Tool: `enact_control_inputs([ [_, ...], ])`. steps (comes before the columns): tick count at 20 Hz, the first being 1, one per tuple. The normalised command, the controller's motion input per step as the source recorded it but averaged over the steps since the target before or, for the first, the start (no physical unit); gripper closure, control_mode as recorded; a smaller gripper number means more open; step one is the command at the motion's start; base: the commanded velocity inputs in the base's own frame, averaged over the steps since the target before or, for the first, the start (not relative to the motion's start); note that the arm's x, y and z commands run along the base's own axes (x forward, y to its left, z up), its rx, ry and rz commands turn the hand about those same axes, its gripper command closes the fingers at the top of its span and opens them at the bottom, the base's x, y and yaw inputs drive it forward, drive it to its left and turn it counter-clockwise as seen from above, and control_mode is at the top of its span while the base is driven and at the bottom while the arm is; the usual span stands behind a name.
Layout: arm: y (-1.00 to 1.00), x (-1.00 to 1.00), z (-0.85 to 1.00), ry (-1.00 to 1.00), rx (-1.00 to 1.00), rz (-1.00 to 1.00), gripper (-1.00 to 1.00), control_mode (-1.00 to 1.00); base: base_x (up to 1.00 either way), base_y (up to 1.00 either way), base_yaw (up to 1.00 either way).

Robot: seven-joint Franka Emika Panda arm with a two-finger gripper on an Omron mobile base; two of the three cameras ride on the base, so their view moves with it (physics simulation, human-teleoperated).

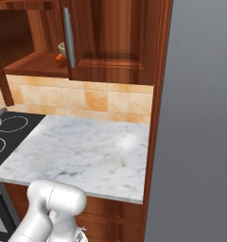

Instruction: Pick the mug and place it in the sink. Pick the bowl and place it in the open cabinet and then close the cabinet.

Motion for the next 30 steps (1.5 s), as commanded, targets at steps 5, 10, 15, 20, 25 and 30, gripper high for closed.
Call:
enact_control_inputs([
  [5, -0.39, 0.40, 0.00, 0.00, 0.08, -0.02, -1.00, -1.00, 0.00, 0.00, 0.00],
  [10, -0.22, 0.35, 0.00, 0.00, 0.05, -0.01, -1.00, -1.00, 0.00, 0.00, 0.00],
  [15, -0.01, 0.46, 0.00, 0.06, 0.01, 0.00, -1.00, -1.00, 0.00, 0.00, 0.00],
  [20, -0.09, 0.66, 0.00, 0.13, 0.03, 0.00, -1.00, -1.00, 0.00, 0.00, 0.00],
  [25, -0.08, 0.68, -0.17, 0.18, 0.03, 0.00, -1.00, -1.00, 0.00, 0.00, 0.00],
  [30, 0.00, 0.76, -0.66, 0.20, 0.00, 0.00, -1.00, -1.00, 0.00, 0.00, 0.00],
])
